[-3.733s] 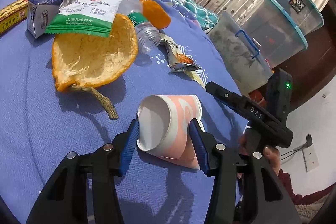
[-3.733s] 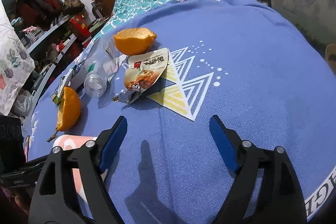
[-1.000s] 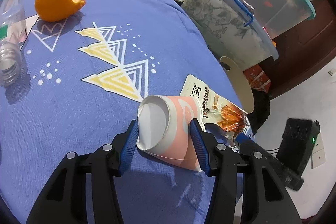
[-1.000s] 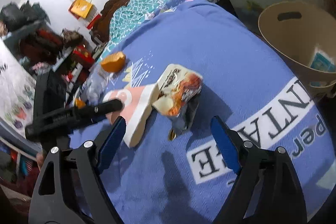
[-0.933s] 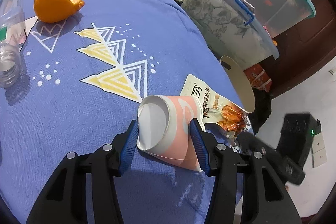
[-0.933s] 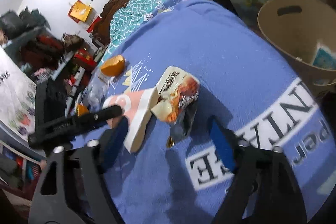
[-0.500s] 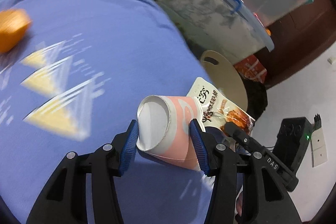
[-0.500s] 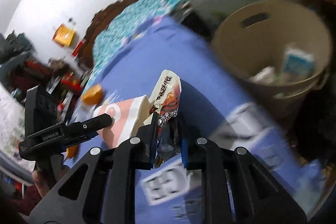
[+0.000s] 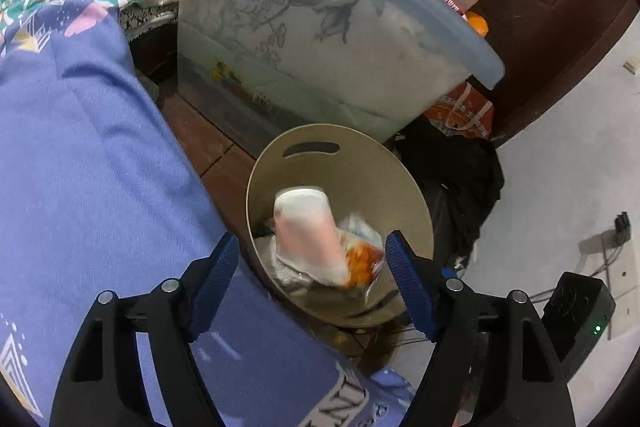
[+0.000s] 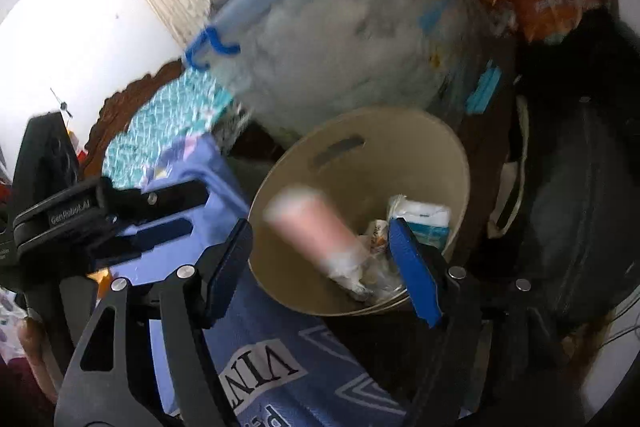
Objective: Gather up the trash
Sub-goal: 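Carry the cup and wrapper to the beige bin and open both tools, then grasp the green-labelled packet with the left tool while the right tool grasps the orange peel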
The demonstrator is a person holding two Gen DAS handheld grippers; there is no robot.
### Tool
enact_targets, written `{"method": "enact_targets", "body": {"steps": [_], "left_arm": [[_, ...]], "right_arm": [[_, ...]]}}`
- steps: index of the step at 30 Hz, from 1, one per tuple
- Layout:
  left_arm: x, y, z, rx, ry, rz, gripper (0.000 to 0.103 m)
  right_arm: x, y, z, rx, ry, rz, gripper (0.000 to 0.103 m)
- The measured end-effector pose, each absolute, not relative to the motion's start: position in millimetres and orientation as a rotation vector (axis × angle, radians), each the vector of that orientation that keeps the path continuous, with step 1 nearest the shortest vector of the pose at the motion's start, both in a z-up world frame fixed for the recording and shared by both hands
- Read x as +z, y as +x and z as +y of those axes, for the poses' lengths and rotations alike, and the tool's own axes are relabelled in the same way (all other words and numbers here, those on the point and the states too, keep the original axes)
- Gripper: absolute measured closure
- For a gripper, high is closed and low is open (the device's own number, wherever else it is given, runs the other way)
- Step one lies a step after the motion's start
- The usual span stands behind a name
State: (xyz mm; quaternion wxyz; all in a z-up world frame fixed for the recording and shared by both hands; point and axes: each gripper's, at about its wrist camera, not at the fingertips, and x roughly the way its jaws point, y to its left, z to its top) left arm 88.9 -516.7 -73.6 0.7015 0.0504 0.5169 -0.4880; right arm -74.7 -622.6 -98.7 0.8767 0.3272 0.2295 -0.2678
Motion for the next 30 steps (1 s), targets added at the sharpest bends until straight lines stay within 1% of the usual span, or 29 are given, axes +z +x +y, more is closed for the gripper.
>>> {"method": "enact_targets", "body": {"steps": [4, 8, 11, 16, 19, 22, 24, 26, 30], "left_arm": [[-73, 90, -475, -1.080, 0.097, 1.153, 0.031], [-68, 85, -419, -1.044, 0.125, 1.114, 0.031], [-59, 78, -360, -1.006, 0.142, 1.057, 0.031], [-49, 65, -259, -0.940, 0.104, 1.018, 0.031], [-42, 62, -192, -0.873, 0.038, 0.994, 0.031], [-36, 72, -122, -0.757, -0.087, 0.971, 0.031], [-34, 84, -74, -0.669, -0.194, 0.950, 0.032], [-37, 97, -37, -0.601, -0.289, 0.946, 0.032], [-46, 124, 1, -0.532, -0.396, 0.951, 0.032]], "right_arm": [[-93, -83, -609, -0.531, 0.683, 0.449, 0.031], [-91, -60, -583, -0.428, 0.671, 0.489, 0.032], [-90, -35, -555, -0.333, 0.650, 0.533, 0.032], [-89, 9, -495, -0.146, 0.595, 0.621, 0.032], [-90, 38, -449, -0.037, 0.535, 0.674, 0.032], [-90, 67, -402, 0.066, 0.484, 0.726, 0.035], [-88, 87, -367, 0.165, 0.466, 0.763, 0.040], [-83, 104, -334, 0.254, 0.453, 0.785, 0.043], [-79, 131, -284, 0.317, 0.391, 0.804, 0.044]]}}
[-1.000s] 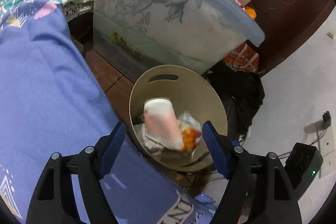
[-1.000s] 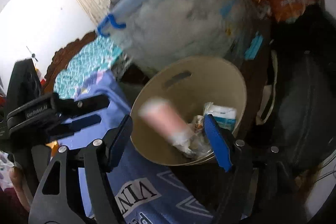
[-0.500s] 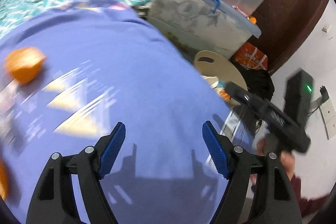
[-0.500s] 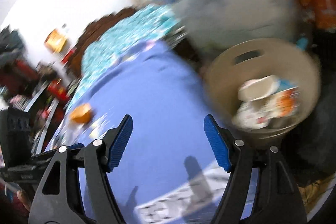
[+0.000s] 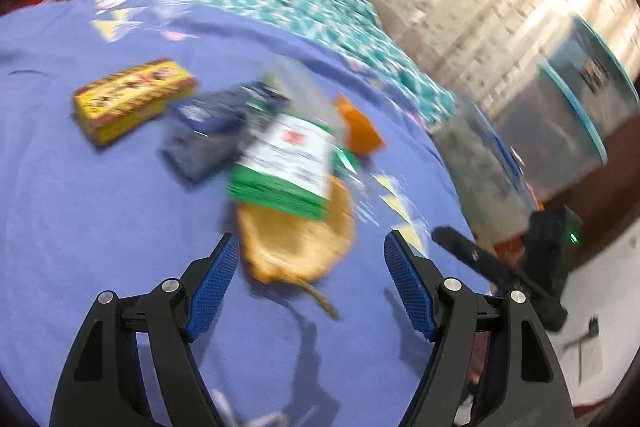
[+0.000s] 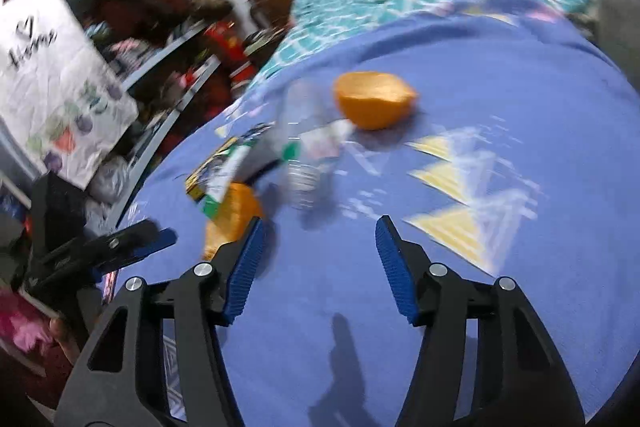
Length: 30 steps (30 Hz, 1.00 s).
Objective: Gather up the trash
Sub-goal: 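Grasp the green-labelled packet with the left tool while the right tool grasps the orange peel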
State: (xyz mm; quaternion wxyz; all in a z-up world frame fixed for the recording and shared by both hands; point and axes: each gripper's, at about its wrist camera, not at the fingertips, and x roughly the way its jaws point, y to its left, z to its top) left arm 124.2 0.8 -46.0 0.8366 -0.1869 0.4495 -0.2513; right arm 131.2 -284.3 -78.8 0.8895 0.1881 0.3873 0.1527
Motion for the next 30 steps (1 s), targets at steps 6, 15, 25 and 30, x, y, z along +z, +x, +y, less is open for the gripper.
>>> {"method": "enact_targets", "body": {"steps": [6, 15, 25, 30], "left_arm": [[-62, 166, 11, -0.555, -0.445, 0.971, 0.030], [-77, 183, 0, -0.601, -0.468, 1.012, 0.089], [-71, 139, -3, -0.659, -0.472, 1.017, 0.098], [-63, 120, -59, -0.772, -0.390, 1.041, 0.098]], "right_arm": [[-95, 155, -246, 0.377, 0.406, 0.887, 0.043], [-120, 174, -209, 0.390, 0.358, 0.968, 0.081], [-111, 89, -287, 0.217, 0.353, 0.897, 0.093], [-105, 35, -360, 0.067, 0.459, 0.826, 0.093]]}}
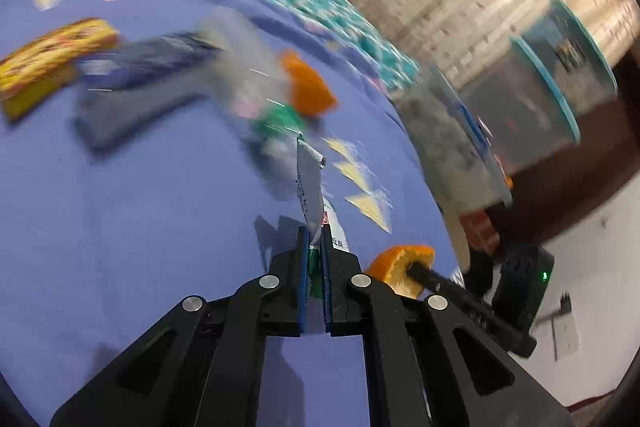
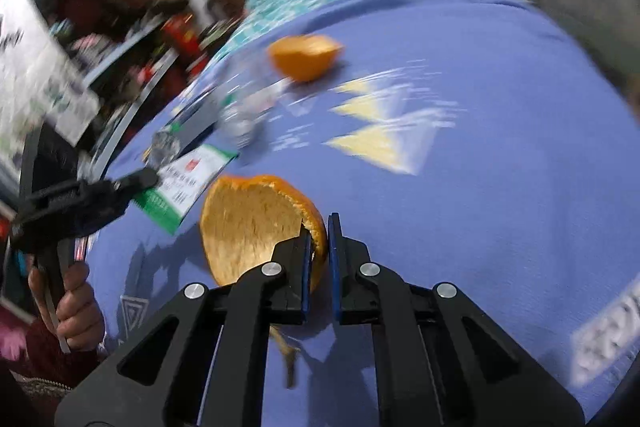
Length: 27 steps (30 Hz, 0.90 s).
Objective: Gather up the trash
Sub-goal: 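Grasp the green-labelled packet with the left tool while the right tool grasps the orange peel, then carry the packet and orange peel to the beige bin and release them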
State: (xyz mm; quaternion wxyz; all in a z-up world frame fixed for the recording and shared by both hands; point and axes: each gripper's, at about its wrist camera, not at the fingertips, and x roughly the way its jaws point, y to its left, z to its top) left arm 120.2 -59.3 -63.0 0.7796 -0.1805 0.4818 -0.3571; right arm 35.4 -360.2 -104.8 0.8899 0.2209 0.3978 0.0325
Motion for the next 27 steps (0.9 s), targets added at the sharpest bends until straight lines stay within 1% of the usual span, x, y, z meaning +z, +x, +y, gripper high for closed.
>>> {"method": "enact_targets", "body": {"steps": [5, 15, 22, 23, 25, 26, 27], "left_arm": [[-51, 113, -143, -0.897, -0.285, 1.078, 0.098], [-37, 101, -371, -1.140, -0.006, 1.111, 0.098], [-44, 71, -502, -1.214, 0.206, 1.072, 0.098], [-48, 69, -518, -1.199, 0.229, 1.061, 0.096], [-57, 67, -540, -1.178, 0.271, 1.052, 0.063], [-65, 67, -551, -1.147, 0.302, 1.049, 0.036], [-69, 67, -554, -1.128, 0.313, 1.046, 0.037]], "right_arm": [[-99, -1, -430, -0.072, 0.547, 0.740, 0.093], [-92, -72, -585, -0.383, 0.672, 0.557, 0.093], [-100, -85, -655, -0.507, 0.719, 0.526, 0.092], [-104, -82, -662, -0.521, 0.728, 0.525, 0.089], [-113, -74, -674, -0.547, 0.733, 0.546, 0.087], [-119, -68, -680, -0.544, 0.747, 0.576, 0.083], [-125, -67, -684, -0.534, 0.771, 0.594, 0.076]]}}
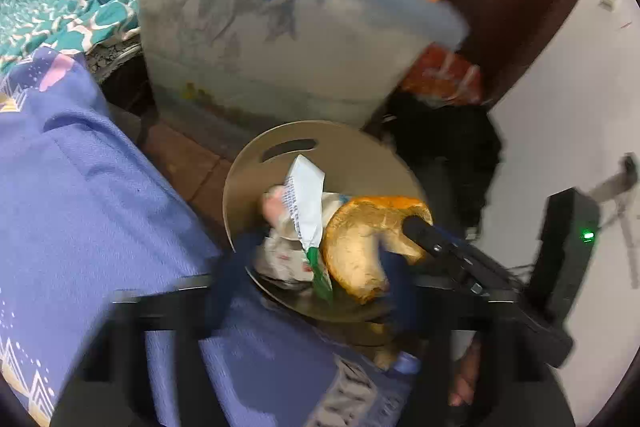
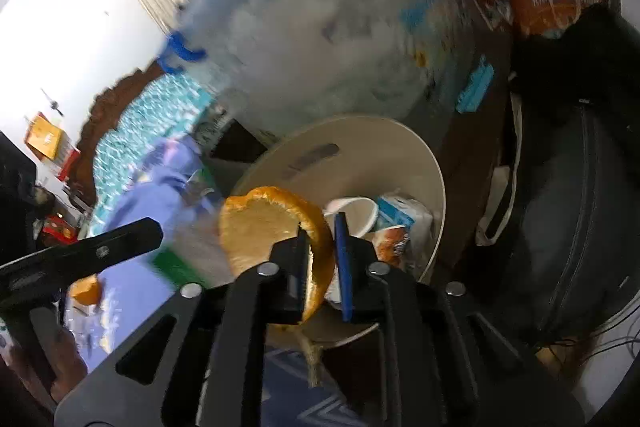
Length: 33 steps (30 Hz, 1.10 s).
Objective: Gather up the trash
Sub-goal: 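Carry the packet and orange peel to the beige bin and release them, then grasp the blue milk carton with the left tool while the right tool grasps the clear bottle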
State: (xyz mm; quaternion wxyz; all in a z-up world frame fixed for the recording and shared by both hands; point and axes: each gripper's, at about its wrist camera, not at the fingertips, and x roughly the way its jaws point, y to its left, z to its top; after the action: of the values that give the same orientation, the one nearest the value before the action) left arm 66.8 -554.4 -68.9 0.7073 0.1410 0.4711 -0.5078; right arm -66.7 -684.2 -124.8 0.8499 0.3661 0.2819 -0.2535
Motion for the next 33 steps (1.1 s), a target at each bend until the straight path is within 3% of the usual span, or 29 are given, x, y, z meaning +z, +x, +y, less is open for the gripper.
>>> {"method": "enact_targets", "body": {"steps": [1, 3, 4, 14, 33], "left_arm": [[-75, 67, -557, -1.114, 0.327, 1.058, 0.037], [-82, 70, -551, -1.118, 0.317, 1.091, 0.037], [-83, 71, -546, -1.119, 0.310, 1.091, 0.037], [-66, 68, -440, -1.087, 0.248, 1.040, 0.037], [-61, 117, -68, -0.479, -0.047, 0.972, 0.036]], "right_arm": [[-127, -68, -685, -0.525, 0.786, 0.588, 0.071], [-126, -73, -682, -0.542, 0.774, 0.557, 0.040], [-123, -76, -680, -0.548, 0.765, 0.535, 0.037], [-101, -69, -632, -0.484, 0.737, 0.490, 0.037], [-99, 88, -405, 0.024, 0.516, 0.740, 0.037]]}}
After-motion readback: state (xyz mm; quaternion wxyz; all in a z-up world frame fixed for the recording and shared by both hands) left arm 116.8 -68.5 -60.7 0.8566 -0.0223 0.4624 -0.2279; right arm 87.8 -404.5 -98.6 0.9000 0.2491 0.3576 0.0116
